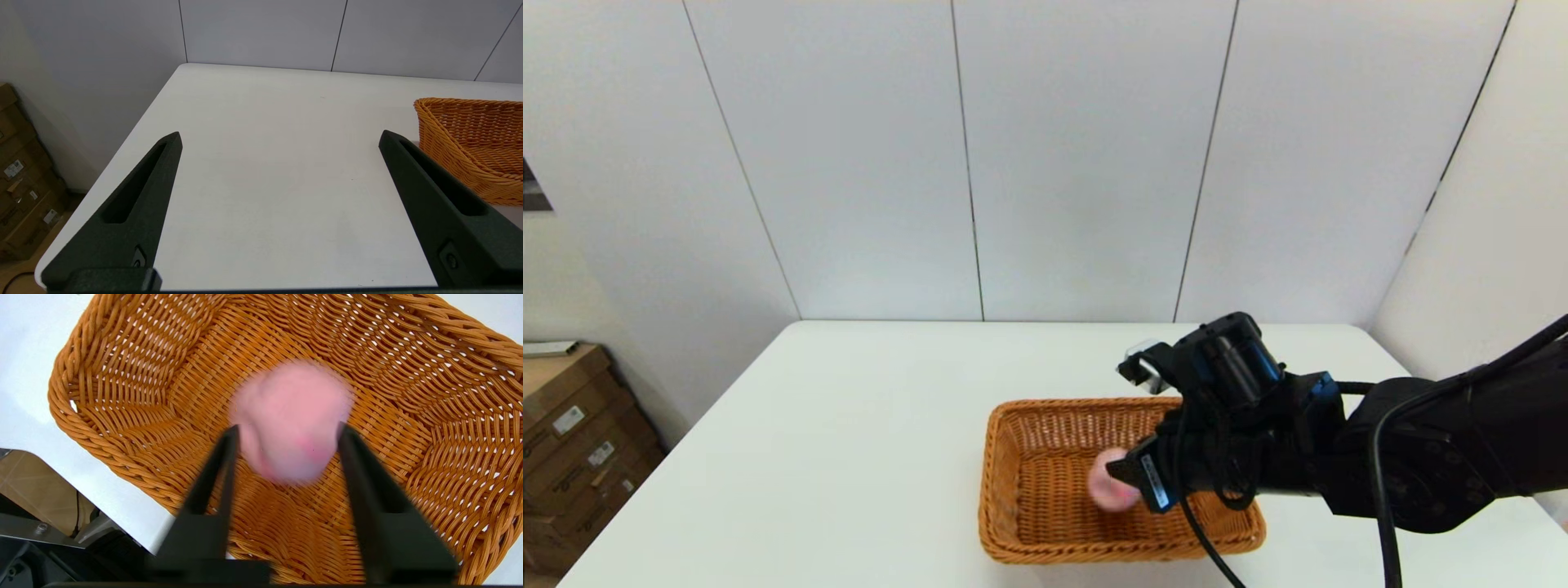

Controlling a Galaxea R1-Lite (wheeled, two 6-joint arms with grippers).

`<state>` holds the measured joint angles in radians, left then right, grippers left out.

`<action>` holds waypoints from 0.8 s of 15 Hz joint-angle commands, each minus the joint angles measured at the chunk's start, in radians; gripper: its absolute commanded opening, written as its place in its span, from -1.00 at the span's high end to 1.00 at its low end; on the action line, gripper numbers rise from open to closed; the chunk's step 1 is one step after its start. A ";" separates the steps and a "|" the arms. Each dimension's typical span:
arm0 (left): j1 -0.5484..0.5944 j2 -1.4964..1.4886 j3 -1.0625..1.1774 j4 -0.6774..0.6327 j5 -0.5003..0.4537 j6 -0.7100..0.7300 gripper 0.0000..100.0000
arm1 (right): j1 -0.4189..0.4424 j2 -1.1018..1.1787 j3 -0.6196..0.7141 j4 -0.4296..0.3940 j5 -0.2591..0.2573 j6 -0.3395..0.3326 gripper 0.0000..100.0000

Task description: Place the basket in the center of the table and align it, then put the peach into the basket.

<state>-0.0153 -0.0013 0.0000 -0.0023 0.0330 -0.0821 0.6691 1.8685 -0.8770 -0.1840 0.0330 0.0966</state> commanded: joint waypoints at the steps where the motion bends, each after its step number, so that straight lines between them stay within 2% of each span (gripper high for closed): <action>1: 0.000 0.000 0.000 -0.001 0.001 -0.001 -1.00 | 0.000 -0.012 -0.011 -0.020 -0.004 0.046 -1.00; 2: 0.000 0.000 0.000 -0.001 0.001 -0.001 -1.00 | -0.002 -0.017 -0.008 -0.025 -0.008 0.048 -1.00; 5: 0.000 0.000 0.000 -0.001 0.001 -0.001 -1.00 | -0.020 -0.129 0.012 -0.025 -0.082 0.049 -1.00; 10: 0.000 0.000 0.000 -0.001 0.001 -0.001 -1.00 | -0.040 -0.574 0.136 -0.017 -0.094 0.025 -1.00; 12: 0.000 0.000 0.000 -0.001 0.001 -0.001 -1.00 | -0.102 -0.761 0.216 -0.005 -0.094 -0.009 -1.00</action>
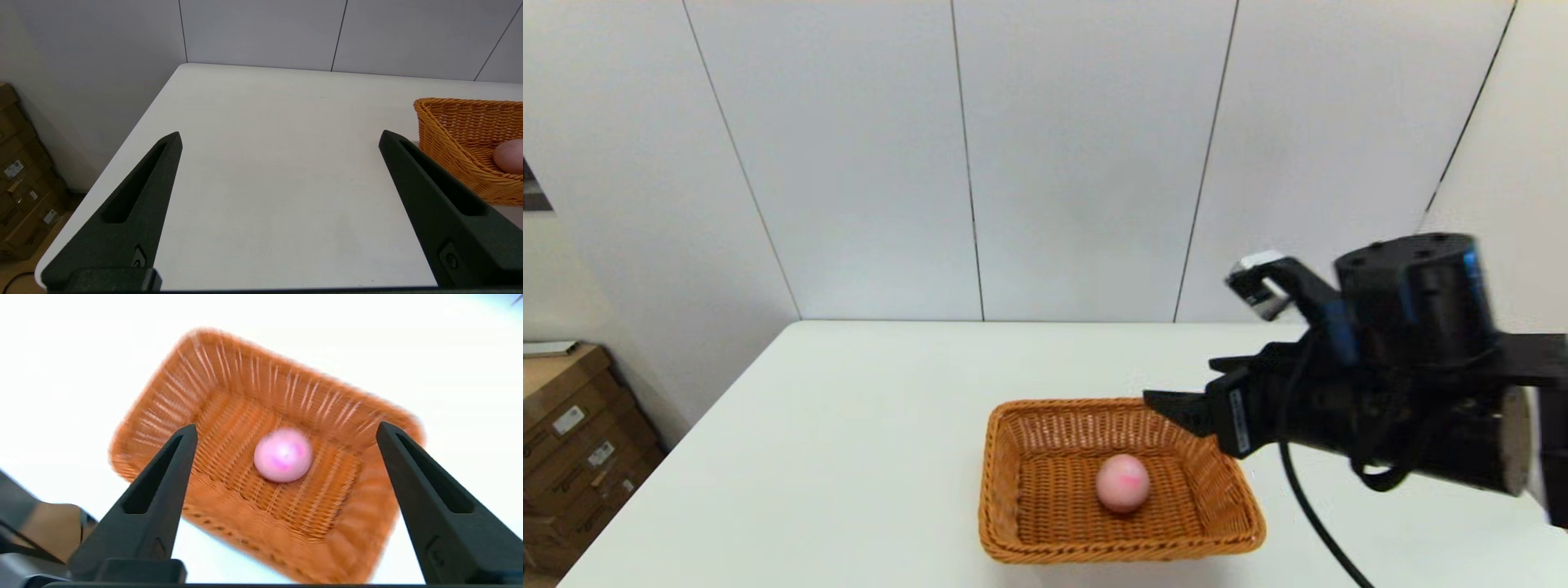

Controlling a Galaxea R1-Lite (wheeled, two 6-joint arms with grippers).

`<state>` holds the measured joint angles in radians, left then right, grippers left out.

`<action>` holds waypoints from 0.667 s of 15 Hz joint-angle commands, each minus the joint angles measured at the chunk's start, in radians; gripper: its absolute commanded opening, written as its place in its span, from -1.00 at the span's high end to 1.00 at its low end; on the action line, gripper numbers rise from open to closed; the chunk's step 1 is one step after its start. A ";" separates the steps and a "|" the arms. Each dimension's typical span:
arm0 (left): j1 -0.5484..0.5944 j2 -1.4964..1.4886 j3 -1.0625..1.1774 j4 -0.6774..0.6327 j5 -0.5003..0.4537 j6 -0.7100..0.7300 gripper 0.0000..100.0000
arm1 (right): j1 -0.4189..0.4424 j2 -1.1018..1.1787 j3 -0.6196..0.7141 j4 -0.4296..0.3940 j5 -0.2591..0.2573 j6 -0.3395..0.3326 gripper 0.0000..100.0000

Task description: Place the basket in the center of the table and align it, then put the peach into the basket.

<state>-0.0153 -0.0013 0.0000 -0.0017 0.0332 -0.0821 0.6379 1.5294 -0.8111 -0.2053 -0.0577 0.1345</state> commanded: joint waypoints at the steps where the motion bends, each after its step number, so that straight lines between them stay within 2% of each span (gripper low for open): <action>1: 0.000 0.000 0.000 -0.001 0.001 -0.001 -1.00 | -0.113 -0.494 0.187 0.023 -0.004 -0.062 -1.00; 4: 0.000 0.000 0.000 -0.001 0.001 -0.001 -1.00 | -0.221 -0.687 0.247 0.106 -0.001 -0.065 -1.00; 6: 0.000 0.000 0.000 -0.001 0.001 -0.001 -1.00 | -0.359 -0.822 0.279 0.184 0.009 -0.053 -1.00; 10: 0.000 0.000 0.000 -0.001 0.001 -0.001 -1.00 | -0.483 -1.020 0.382 0.208 0.009 -0.049 -1.00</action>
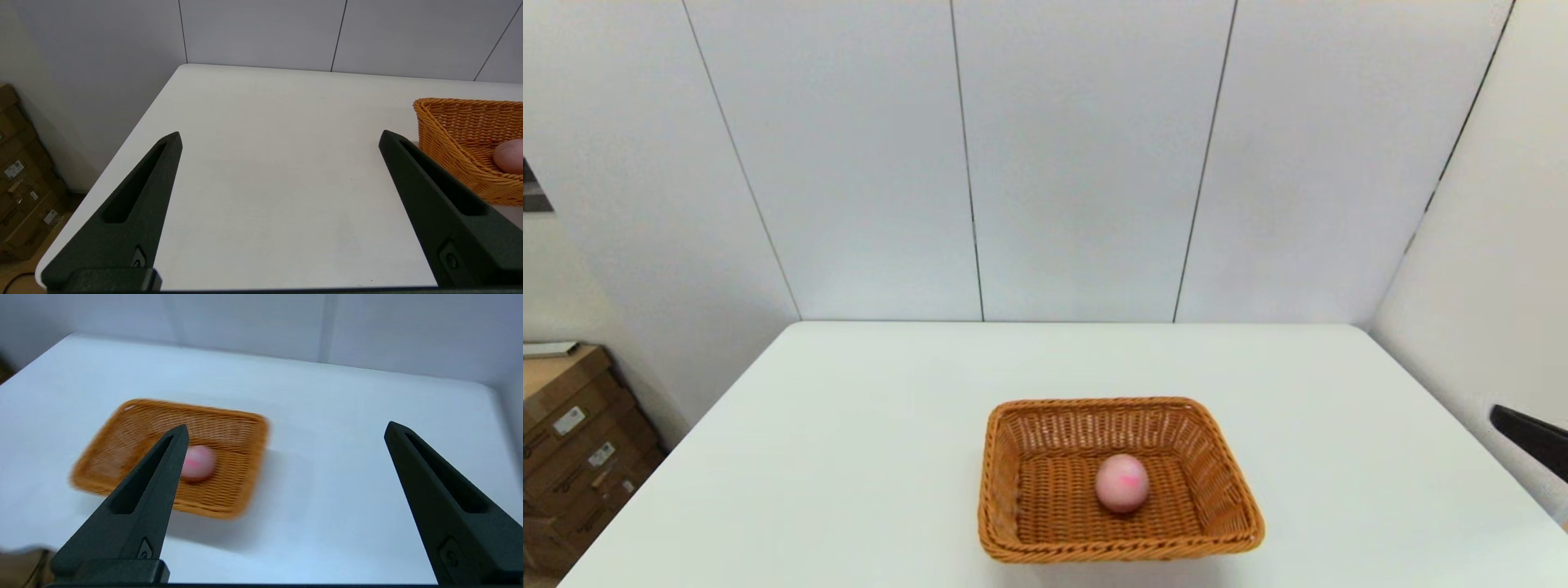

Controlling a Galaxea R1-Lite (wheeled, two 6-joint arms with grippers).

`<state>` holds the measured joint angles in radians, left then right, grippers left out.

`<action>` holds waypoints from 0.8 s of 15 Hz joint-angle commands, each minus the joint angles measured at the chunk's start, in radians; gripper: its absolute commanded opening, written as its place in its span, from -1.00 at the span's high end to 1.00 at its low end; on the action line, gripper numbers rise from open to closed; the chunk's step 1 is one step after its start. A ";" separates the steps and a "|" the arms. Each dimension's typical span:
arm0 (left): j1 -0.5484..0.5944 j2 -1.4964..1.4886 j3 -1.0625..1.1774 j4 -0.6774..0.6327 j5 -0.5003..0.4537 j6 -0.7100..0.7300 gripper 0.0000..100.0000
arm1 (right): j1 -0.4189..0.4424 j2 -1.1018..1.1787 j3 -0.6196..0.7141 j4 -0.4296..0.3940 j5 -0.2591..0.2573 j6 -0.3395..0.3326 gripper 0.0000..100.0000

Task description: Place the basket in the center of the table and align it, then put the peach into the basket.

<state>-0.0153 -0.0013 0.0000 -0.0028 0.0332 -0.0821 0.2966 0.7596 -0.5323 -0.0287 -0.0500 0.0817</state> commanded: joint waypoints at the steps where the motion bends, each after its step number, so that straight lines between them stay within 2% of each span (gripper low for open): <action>1: 0.002 0.000 0.000 0.000 0.001 -0.001 -1.00 | -0.168 -0.298 0.124 0.032 0.001 0.004 -1.00; 3: 0.000 0.000 0.000 0.000 0.001 -0.001 -1.00 | -0.212 -0.408 0.172 0.061 0.001 0.001 -1.00; 5: 0.000 0.000 0.000 0.000 0.001 -0.001 -1.00 | -0.232 -0.490 0.189 0.136 -0.001 0.003 -1.00; 9: 0.000 0.000 0.000 0.000 0.001 -0.002 -1.00 | -0.294 -0.566 0.201 0.159 0.009 0.000 -1.00; 12: 0.000 0.000 0.000 0.000 0.001 -0.002 -1.00 | -0.295 -0.634 0.270 0.148 0.009 -0.003 -1.00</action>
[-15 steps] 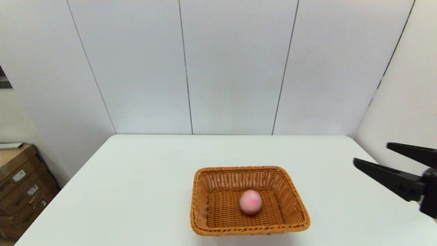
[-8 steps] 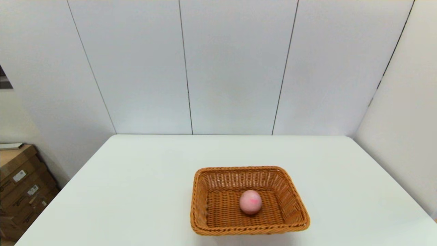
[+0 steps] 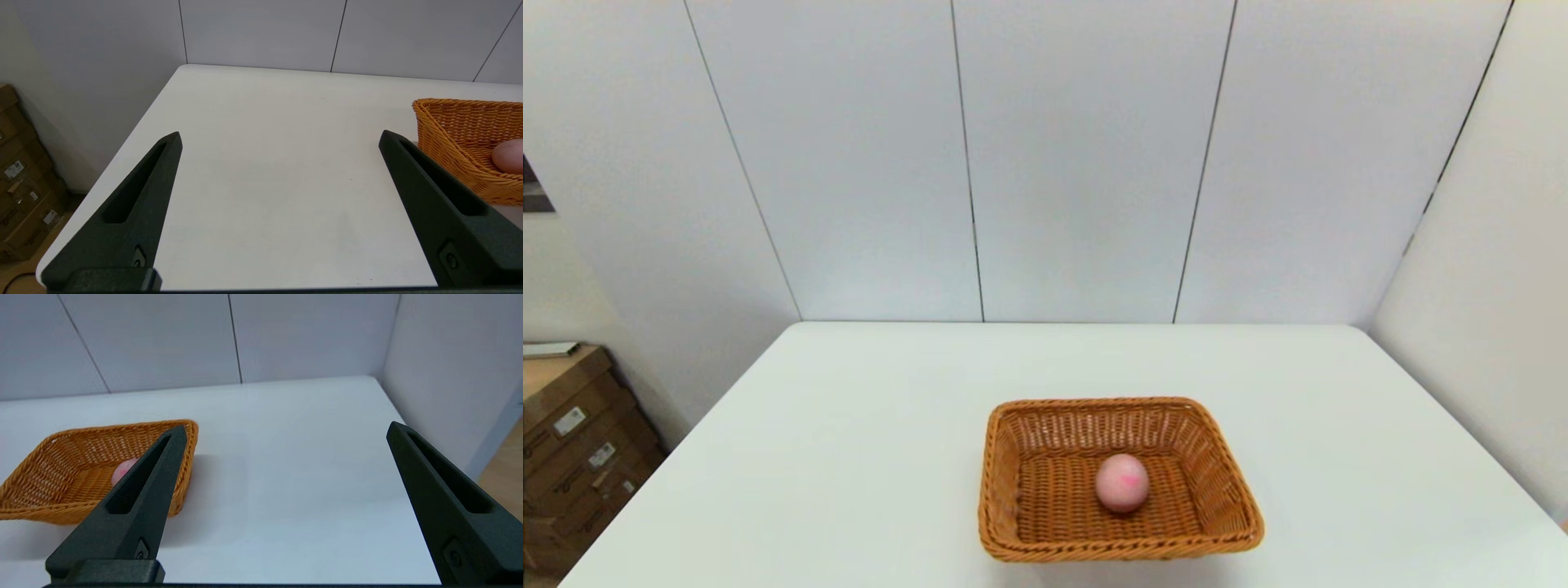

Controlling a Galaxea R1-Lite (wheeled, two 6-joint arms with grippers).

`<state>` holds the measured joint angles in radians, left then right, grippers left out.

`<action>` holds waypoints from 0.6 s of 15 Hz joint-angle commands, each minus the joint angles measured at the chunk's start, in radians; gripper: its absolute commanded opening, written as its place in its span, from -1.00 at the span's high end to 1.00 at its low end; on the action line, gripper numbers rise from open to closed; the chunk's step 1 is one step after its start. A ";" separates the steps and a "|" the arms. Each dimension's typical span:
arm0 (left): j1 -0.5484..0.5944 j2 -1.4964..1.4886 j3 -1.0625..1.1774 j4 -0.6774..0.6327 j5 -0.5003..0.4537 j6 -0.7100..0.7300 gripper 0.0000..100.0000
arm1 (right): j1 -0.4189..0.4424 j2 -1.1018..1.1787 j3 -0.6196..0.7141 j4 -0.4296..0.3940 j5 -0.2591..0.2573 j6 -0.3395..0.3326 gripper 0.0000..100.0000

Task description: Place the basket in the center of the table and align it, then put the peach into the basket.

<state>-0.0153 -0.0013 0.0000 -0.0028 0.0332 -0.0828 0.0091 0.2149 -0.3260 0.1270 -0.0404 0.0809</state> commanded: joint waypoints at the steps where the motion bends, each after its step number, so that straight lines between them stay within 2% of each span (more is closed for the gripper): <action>1: 0.000 0.000 0.000 0.000 0.001 -0.002 -1.00 | -0.008 -0.114 0.088 -0.009 0.001 -0.004 -1.00; 6: 0.000 0.000 0.000 0.000 0.001 -0.002 -1.00 | -0.006 -0.216 0.183 -0.012 0.031 -0.038 -1.00; 9: 0.000 0.000 0.000 0.000 0.001 -0.002 -1.00 | -0.006 -0.216 0.258 -0.027 0.031 -0.148 -1.00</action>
<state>-0.0153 -0.0013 0.0000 -0.0028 0.0332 -0.0836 0.0023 0.0089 -0.1202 0.1106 -0.0091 -0.0096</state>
